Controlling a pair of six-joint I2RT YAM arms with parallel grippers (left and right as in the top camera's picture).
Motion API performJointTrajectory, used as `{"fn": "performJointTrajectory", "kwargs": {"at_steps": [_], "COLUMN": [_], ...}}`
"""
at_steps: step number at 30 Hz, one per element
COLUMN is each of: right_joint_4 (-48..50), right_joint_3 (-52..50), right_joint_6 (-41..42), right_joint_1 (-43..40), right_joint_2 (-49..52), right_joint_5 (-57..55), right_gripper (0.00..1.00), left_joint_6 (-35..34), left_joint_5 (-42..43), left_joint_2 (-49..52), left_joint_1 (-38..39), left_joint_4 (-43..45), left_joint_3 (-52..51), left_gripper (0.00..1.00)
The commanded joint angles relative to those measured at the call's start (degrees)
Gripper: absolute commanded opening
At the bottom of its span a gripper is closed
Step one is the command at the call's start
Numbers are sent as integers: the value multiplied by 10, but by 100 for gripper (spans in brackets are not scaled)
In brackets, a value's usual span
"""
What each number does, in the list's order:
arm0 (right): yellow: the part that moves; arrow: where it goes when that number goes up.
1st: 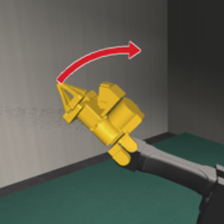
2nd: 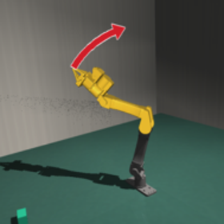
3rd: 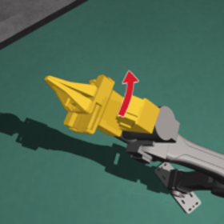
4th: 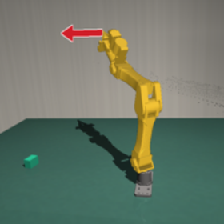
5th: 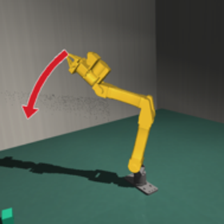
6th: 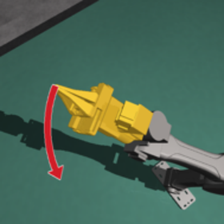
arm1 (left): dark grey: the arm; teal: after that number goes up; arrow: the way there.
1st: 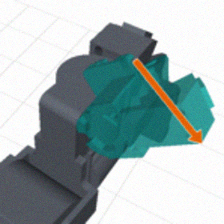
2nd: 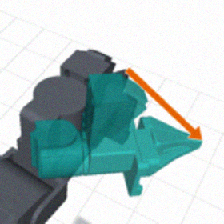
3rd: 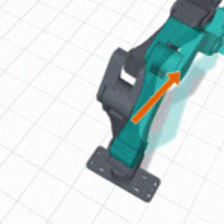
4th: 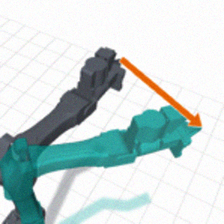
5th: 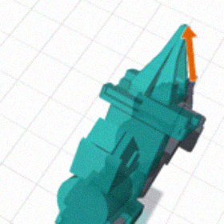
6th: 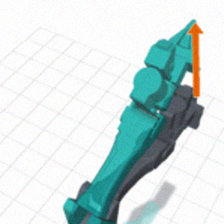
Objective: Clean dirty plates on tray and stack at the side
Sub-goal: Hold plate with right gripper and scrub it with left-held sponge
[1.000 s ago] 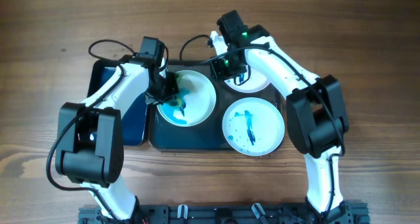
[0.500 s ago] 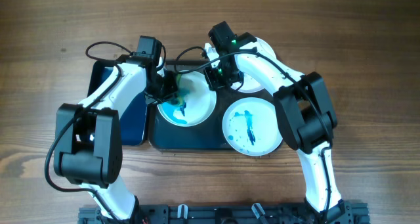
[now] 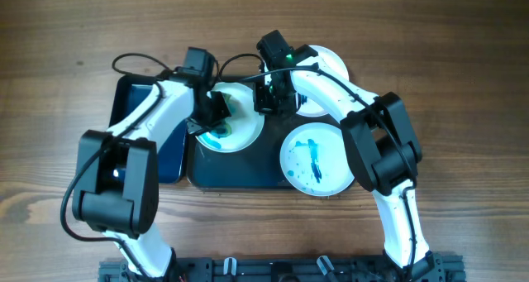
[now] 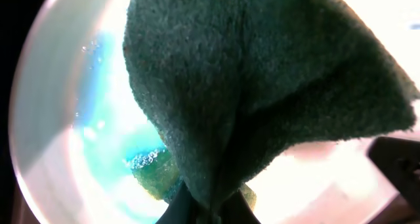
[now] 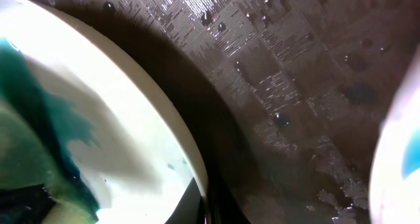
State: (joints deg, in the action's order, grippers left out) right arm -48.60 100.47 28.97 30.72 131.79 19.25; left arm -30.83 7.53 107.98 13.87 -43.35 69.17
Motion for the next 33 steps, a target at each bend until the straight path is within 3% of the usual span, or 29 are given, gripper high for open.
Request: {"fn": "performJointTrajectory", "kwargs": {"at_steps": [1,2,6,7,10,16,20,25,27,30,33], "right_joint_4": [15,15,18,19,17,17,19,16,15,14,17], "right_joint_3": [-16,-16,-16,-16,-16,-16,-16,-16,-16,-16,-16], "right_joint_6": [31,29,25,25,25,17,15,-8,-9,-16,-16], "right_joint_1": [3,3,3,3,3,3,3,3,1,1,1], "right_joint_2": [19,19,19,19,19,19,19,19,19,19,19], "right_joint_5": [-29,-29,-29,-29,-29,-29,-29,-1,-1,-1,-1], "right_gripper": [5,4,5,4,4,4,4,4,4,4,4], "left_joint_6": [-11,0,168,174,155,-20,-28,19,23,22,-7], "left_joint_5": [-59,-55,71,77,32,-209,-175,77,133,99,-68], "left_joint_2": [2,5,0,-1,-1,6,7,7,7,7,7], "left_joint_1": [25,32,53,54,46,32,40,61,62,60,57], "left_joint_4": [-7,-8,12,14,23,26,16,39,69,104,130], "left_joint_3": [-33,-38,-29,-22,-7,-7,-7,-7,-7,-7,-7], "left_gripper": [4,4,4,4,4,4,4,4,4,4,4]}}
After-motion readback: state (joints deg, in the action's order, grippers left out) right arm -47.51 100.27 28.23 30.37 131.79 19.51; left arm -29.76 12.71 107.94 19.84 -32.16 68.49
